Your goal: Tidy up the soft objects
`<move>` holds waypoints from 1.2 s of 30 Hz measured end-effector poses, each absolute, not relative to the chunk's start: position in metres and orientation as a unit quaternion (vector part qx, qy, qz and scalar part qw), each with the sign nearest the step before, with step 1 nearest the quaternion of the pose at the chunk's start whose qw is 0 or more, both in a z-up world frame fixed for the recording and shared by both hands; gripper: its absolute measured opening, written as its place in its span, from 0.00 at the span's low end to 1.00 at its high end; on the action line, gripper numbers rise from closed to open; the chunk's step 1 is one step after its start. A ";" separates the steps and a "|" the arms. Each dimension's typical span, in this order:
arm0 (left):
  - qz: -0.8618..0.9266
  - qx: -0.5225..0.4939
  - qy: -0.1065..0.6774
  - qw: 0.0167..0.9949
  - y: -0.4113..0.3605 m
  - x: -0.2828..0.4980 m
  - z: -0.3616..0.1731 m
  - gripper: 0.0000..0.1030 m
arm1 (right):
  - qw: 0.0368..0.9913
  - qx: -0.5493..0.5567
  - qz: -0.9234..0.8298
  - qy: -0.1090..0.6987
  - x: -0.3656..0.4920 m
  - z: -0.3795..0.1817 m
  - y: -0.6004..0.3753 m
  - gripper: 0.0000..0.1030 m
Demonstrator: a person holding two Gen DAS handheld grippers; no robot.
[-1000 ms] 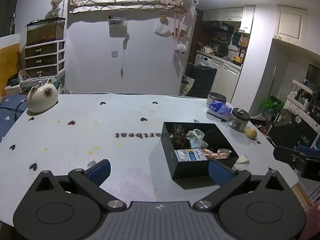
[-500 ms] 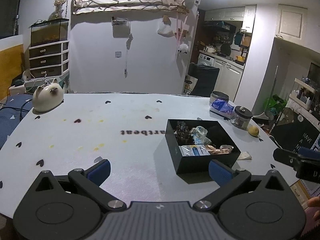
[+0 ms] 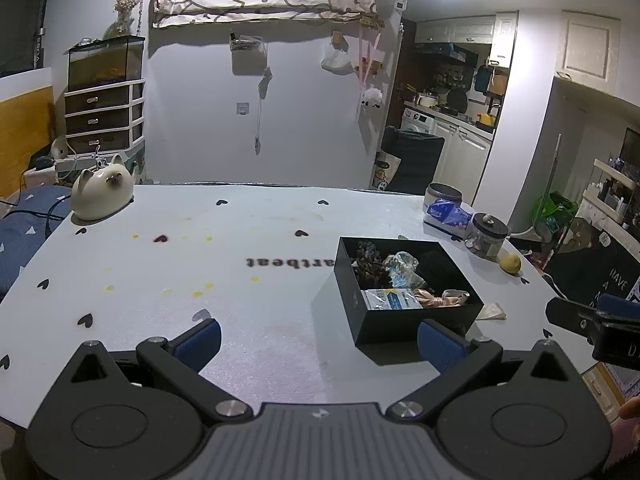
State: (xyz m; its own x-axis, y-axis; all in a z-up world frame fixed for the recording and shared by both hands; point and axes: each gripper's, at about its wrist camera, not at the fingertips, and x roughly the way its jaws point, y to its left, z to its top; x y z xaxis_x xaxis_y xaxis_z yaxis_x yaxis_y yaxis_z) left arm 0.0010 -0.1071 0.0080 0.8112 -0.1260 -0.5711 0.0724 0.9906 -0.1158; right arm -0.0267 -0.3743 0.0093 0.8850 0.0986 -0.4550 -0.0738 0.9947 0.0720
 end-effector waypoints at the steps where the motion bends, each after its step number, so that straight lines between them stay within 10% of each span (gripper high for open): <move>1: -0.052 -0.044 0.303 0.951 -0.107 0.001 0.008 1.00 | 0.970 0.026 0.045 0.236 -0.027 0.009 -0.374 1.00; 36: -0.047 -0.046 0.300 0.952 -0.108 -0.002 0.012 1.00 | 0.970 0.024 0.052 0.238 -0.025 0.010 -0.374 1.00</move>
State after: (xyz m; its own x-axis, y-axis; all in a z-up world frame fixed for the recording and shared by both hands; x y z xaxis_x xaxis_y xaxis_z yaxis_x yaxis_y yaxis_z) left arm -0.0020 -0.1082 0.0118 0.8155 -0.1168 -0.5669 0.0612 0.9913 -0.1162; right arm -0.0253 -0.3741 0.0096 0.8817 0.1123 -0.4583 -0.0893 0.9934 0.0716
